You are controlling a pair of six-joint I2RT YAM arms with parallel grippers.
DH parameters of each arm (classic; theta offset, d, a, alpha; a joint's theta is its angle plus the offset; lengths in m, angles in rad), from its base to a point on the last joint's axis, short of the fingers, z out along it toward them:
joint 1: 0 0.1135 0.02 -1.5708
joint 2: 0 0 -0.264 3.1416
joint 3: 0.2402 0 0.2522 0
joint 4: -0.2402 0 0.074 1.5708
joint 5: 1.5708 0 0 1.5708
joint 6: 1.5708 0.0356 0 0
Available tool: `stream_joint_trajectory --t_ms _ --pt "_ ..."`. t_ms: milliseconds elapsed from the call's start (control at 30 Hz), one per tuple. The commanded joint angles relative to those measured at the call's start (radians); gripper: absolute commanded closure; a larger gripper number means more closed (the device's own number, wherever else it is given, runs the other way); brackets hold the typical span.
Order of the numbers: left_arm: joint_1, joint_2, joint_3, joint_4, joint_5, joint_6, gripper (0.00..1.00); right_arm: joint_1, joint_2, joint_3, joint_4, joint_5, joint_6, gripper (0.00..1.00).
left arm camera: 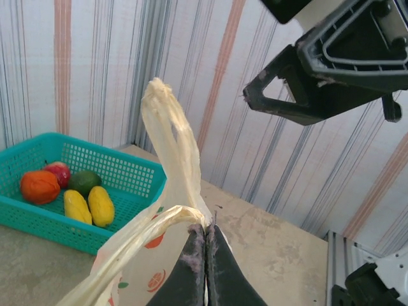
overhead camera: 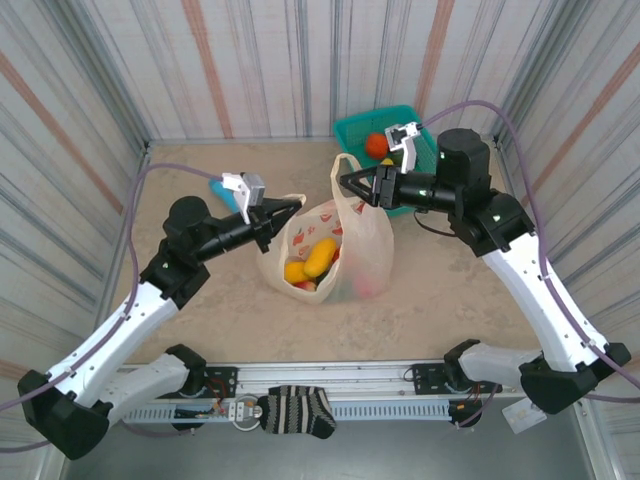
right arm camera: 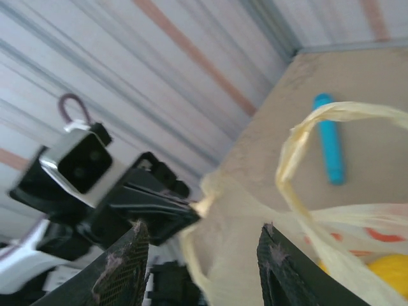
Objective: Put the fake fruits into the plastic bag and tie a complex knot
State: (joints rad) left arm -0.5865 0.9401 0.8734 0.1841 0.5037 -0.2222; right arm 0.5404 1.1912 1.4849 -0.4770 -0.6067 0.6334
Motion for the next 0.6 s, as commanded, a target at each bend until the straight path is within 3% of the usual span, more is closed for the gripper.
stream_joint_trajectory --t_ms 0,567 --pt "-0.038 -0.049 -0.045 0.109 -0.065 0.087 1.0 0.035 0.039 -0.057 0.151 -0.098 0.191 0.51" --pt "-0.069 -0.073 -0.089 0.156 -0.13 0.159 1.0 0.091 0.145 -0.124 0.353 -0.178 0.342 0.55"
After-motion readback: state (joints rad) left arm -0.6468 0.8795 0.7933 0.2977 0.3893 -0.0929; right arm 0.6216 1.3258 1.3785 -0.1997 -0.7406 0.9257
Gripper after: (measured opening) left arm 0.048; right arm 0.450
